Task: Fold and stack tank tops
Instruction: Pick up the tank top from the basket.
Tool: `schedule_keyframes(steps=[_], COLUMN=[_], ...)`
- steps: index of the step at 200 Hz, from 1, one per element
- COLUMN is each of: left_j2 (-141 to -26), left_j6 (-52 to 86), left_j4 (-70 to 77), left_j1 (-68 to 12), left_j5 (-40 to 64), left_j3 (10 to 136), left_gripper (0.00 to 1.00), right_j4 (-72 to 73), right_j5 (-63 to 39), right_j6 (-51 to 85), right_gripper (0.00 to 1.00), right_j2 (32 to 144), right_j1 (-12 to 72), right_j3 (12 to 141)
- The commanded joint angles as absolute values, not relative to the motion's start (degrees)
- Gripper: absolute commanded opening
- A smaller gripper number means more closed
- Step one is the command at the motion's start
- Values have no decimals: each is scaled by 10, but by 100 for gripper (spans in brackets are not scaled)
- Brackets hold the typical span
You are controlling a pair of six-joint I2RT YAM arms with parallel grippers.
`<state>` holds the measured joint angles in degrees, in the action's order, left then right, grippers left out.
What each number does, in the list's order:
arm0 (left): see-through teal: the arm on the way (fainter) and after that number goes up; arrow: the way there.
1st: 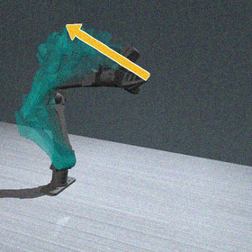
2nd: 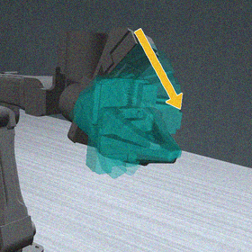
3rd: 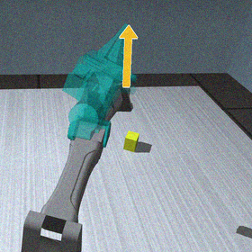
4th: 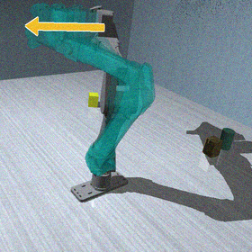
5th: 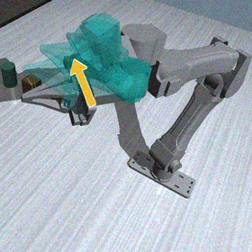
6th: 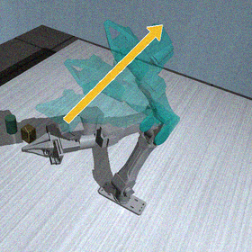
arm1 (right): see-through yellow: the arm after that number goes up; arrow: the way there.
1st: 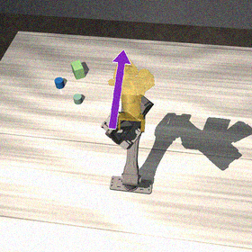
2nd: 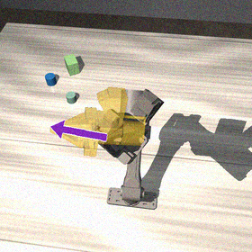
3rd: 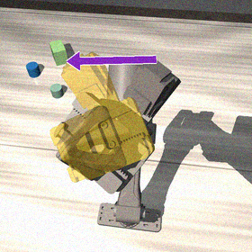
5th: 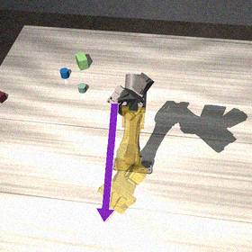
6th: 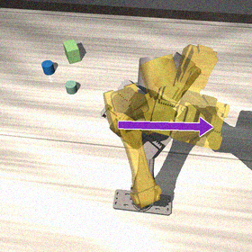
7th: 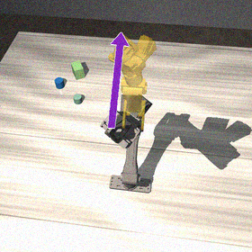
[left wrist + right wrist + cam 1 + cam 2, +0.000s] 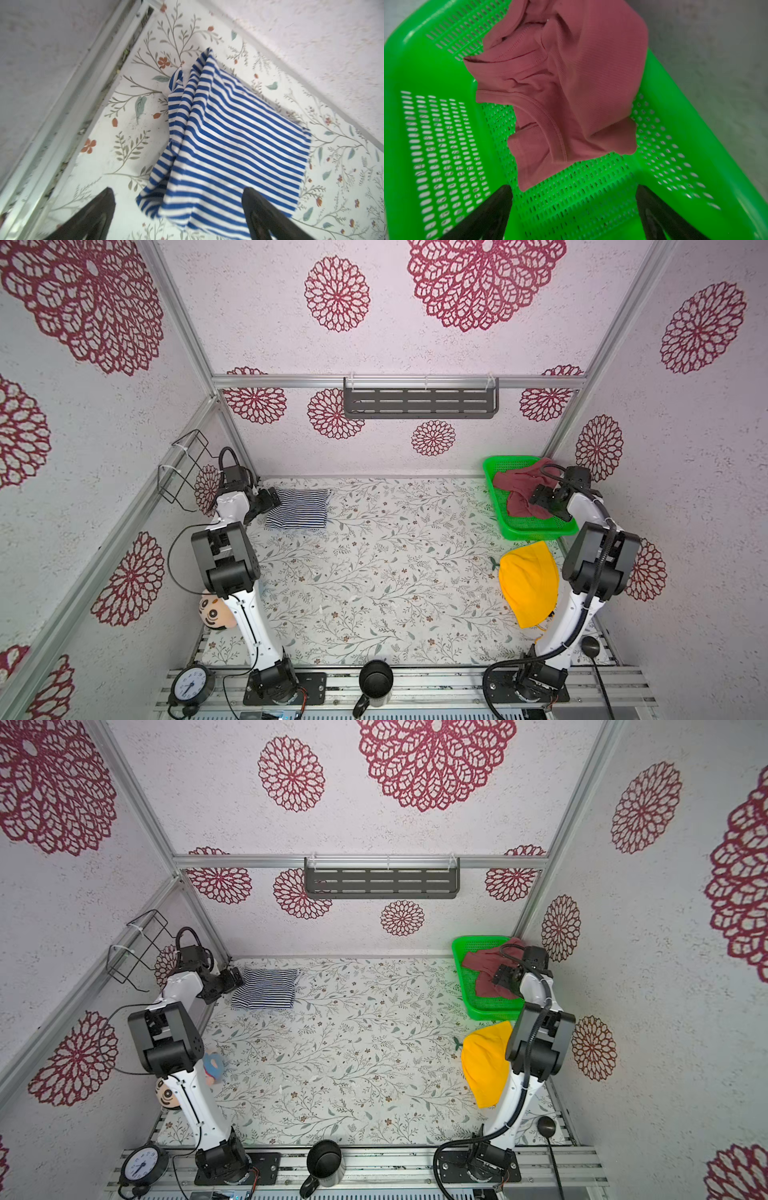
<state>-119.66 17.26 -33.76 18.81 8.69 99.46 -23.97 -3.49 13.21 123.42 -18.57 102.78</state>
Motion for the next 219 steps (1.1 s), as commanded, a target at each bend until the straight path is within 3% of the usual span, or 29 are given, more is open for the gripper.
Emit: schedule_keyframes(steps=[1, 35, 61, 79, 91, 113, 126, 150, 219], left_j2=[-1102, -953, -852, -808, -780, -722, -694, -677, -757], left_j6=[177, 213, 215, 210, 223, 272, 307, 346, 341], left_j4=[-295, -228, -214, -230, -244, -223, -199, -155, -148], left_j1=[178, 147, 81, 11, -22, -61, -78, -130, -249], left_j5=[70, 71, 15, -50, -67, -63, -60, -66, -75], left_j3=[921, 752, 664, 638, 626, 584, 556, 531, 616], left_gripper=[99, 100, 98, 97, 97, 97, 95, 92, 93], right_j4=[-242, -262, -264, -242, -238, -230, -229, -237, -253], right_j5=[-40, -17, 2, 3, 1, 8, 10, -6, -68], right_j6=[145, 154, 179, 195, 196, 185, 180, 169, 139], right_gripper=[99, 99, 97, 88, 72, 19, 0, 0, 0], right_j2=[1264, 1340, 1380, 1384, 1383, 1359, 1330, 1263, 1048], right_j1=[-176, -160, -157, -157, -157, -157, -157, -155, -92], right_j3=[1083, 1153, 1181, 1177, 1180, 1176, 1170, 1167, 1129])
